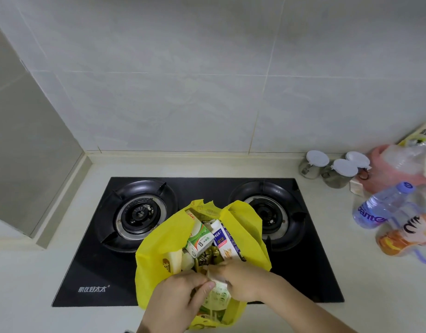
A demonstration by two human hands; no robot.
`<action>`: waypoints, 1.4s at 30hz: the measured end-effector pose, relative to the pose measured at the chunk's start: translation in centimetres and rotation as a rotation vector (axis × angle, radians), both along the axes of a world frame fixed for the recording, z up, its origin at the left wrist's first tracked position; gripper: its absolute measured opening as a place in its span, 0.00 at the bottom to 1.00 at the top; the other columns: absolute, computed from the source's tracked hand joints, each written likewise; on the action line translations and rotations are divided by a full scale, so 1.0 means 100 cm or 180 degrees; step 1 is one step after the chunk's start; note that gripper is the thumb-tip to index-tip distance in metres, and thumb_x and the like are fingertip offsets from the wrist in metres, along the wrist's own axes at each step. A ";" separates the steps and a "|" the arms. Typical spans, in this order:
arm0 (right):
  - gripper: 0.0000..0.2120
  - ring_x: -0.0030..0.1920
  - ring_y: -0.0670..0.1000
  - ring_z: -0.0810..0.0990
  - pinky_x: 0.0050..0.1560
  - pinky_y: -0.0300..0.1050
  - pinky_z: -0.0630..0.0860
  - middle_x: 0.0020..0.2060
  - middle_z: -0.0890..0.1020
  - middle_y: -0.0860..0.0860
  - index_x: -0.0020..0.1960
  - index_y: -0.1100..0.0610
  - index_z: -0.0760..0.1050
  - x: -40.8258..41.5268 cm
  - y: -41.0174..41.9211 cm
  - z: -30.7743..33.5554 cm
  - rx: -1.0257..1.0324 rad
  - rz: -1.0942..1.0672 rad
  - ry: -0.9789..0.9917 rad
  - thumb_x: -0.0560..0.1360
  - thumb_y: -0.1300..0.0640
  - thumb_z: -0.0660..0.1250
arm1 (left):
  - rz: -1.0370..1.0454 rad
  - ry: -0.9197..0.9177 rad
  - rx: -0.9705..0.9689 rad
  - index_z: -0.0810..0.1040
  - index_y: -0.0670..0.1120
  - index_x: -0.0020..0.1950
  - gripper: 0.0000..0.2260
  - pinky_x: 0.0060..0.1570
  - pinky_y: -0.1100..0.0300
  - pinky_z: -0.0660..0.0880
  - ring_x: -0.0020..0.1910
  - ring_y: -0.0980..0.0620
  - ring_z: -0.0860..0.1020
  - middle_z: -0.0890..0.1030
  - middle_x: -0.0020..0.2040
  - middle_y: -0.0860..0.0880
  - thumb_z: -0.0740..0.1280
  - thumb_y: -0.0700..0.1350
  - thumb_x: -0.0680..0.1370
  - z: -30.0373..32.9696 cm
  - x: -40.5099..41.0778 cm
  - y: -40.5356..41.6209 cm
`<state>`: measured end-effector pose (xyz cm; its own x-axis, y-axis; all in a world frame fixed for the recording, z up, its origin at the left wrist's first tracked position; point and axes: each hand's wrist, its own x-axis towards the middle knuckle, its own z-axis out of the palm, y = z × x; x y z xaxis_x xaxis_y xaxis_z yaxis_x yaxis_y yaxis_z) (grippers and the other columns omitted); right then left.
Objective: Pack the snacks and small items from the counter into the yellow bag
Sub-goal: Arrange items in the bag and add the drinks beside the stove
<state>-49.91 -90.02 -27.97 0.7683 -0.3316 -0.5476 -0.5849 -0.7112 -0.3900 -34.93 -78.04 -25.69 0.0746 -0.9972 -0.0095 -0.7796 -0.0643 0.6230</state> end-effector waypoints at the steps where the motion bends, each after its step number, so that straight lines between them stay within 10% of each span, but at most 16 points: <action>1: 0.26 0.63 0.60 0.69 0.58 0.58 0.74 0.58 0.74 0.60 0.71 0.53 0.63 -0.004 -0.001 0.000 0.0057 -0.0059 -0.0122 0.75 0.67 0.56 | -0.0029 0.0005 0.0034 0.66 0.63 0.46 0.21 0.33 0.69 0.66 0.35 0.60 0.73 0.70 0.32 0.61 0.45 0.75 0.67 0.003 -0.001 -0.002; 5: 0.16 0.58 0.57 0.74 0.55 0.50 0.74 0.54 0.76 0.57 0.64 0.55 0.72 -0.022 -0.007 0.005 0.0113 -0.0468 -0.0495 0.77 0.61 0.57 | -0.0047 0.0047 0.0131 0.63 0.64 0.44 0.08 0.29 0.73 0.60 0.36 0.57 0.74 0.72 0.31 0.63 0.53 0.66 0.74 0.008 -0.010 -0.012; 11: 0.15 0.55 0.39 0.79 0.55 0.34 0.76 0.54 0.82 0.40 0.59 0.47 0.78 -0.067 -0.011 0.039 0.0665 -0.1805 -0.1827 0.78 0.61 0.62 | -0.0202 -0.0016 -0.0118 0.69 0.64 0.53 0.18 0.39 0.61 0.76 0.41 0.59 0.78 0.78 0.41 0.62 0.50 0.67 0.70 0.005 -0.029 -0.026; 17: 0.19 0.46 0.45 0.83 0.48 0.41 0.80 0.48 0.84 0.45 0.49 0.44 0.79 -0.147 -0.023 0.052 0.0459 -0.3323 -0.2643 0.75 0.69 0.63 | -0.0360 0.0777 -0.0355 0.79 0.64 0.48 0.09 0.37 0.71 0.72 0.38 0.60 0.77 0.78 0.42 0.59 0.61 0.57 0.71 0.025 -0.082 -0.063; 24: 0.17 0.45 0.40 0.80 0.42 0.27 0.74 0.52 0.80 0.41 0.53 0.46 0.76 -0.245 -0.059 0.045 -0.0341 -0.4097 -0.2106 0.73 0.67 0.65 | -0.0757 0.0070 -0.0033 0.70 0.62 0.62 0.16 0.48 0.67 0.73 0.48 0.61 0.75 0.73 0.50 0.64 0.62 0.53 0.75 0.023 -0.154 -0.109; 39: 0.29 0.65 0.61 0.67 0.63 0.52 0.66 0.66 0.65 0.57 0.72 0.55 0.59 -0.327 -0.237 0.085 -0.2197 -0.2771 0.0227 0.74 0.55 0.66 | -0.0501 -0.0544 0.0224 0.67 0.59 0.66 0.18 0.52 0.62 0.75 0.59 0.59 0.74 0.71 0.62 0.59 0.61 0.53 0.76 0.015 -0.217 -0.166; 42: 0.18 0.55 0.56 0.73 0.54 0.46 0.67 0.52 0.74 0.54 0.63 0.59 0.66 -0.334 -0.253 0.083 -0.1864 -0.2617 0.0625 0.77 0.52 0.62 | -0.0469 -0.0437 0.0243 0.67 0.58 0.67 0.18 0.52 0.61 0.76 0.58 0.58 0.75 0.71 0.62 0.58 0.61 0.52 0.76 0.015 -0.220 -0.169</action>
